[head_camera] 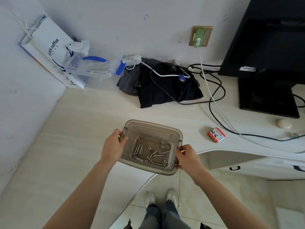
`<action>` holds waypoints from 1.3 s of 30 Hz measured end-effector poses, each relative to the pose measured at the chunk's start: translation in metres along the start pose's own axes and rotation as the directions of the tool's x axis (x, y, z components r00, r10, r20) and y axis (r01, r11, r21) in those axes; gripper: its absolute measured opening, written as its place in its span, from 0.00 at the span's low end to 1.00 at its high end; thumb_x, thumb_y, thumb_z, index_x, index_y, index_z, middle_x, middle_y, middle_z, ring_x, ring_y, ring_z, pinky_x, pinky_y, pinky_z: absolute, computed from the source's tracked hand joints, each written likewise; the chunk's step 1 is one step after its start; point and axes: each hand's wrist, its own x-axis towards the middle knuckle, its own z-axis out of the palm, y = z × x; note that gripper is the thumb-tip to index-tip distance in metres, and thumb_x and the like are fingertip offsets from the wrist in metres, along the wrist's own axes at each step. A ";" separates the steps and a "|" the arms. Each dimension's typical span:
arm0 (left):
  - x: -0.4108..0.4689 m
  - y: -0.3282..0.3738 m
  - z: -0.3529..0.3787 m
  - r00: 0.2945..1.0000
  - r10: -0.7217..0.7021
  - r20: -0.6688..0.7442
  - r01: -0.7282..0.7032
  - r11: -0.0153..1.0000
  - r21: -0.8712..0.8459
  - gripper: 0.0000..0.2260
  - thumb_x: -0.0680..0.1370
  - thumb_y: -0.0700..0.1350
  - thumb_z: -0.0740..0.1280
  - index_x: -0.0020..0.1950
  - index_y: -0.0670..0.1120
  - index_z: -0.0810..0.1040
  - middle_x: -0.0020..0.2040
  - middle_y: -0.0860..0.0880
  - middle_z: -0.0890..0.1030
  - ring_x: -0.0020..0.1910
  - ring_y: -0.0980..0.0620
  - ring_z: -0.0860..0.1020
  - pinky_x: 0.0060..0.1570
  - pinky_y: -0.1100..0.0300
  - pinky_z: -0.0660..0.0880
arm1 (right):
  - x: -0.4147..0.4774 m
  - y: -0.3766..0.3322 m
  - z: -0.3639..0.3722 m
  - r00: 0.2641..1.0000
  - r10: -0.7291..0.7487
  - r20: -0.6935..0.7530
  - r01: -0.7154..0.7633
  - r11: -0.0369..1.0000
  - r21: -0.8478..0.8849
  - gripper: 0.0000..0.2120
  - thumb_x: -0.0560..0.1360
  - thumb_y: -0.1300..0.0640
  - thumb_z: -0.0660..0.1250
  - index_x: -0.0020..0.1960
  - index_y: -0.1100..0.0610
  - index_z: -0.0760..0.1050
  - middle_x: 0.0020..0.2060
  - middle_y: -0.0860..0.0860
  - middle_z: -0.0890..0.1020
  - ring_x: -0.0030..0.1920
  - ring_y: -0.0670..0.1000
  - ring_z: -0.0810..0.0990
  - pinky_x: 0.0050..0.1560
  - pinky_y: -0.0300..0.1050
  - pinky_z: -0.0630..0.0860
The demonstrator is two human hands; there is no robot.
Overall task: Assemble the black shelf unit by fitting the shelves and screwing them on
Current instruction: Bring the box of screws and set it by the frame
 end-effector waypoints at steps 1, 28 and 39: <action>-0.005 0.000 0.001 1.000 -0.006 -0.013 0.006 1.000 -0.015 0.08 0.81 0.46 0.68 0.50 0.45 0.71 0.36 0.54 0.74 0.37 0.48 0.75 0.37 0.58 0.66 | -0.001 0.000 -0.002 1.000 -0.023 -0.009 0.023 0.999 -0.035 0.05 0.80 0.55 0.63 0.52 0.56 0.71 0.40 0.56 0.80 0.37 0.55 0.81 0.45 0.57 0.83; -0.180 -0.017 0.007 0.924 0.341 0.171 -0.301 0.927 -0.223 0.07 0.79 0.43 0.70 0.48 0.44 0.73 0.37 0.54 0.76 0.37 0.58 0.75 0.33 0.69 0.67 | -0.179 0.152 0.021 0.772 0.033 -0.635 0.069 0.988 0.135 0.06 0.78 0.64 0.63 0.51 0.56 0.76 0.38 0.48 0.78 0.43 0.58 0.79 0.47 0.58 0.78; -0.272 -0.009 0.046 0.715 0.562 0.415 -0.529 0.824 -0.204 0.07 0.78 0.40 0.71 0.51 0.45 0.73 0.37 0.57 0.75 0.40 0.46 0.75 0.40 0.58 0.66 | -0.301 0.256 0.034 0.568 0.279 -0.774 -0.027 0.947 0.321 0.05 0.79 0.62 0.65 0.54 0.57 0.76 0.41 0.48 0.79 0.42 0.49 0.77 0.42 0.44 0.74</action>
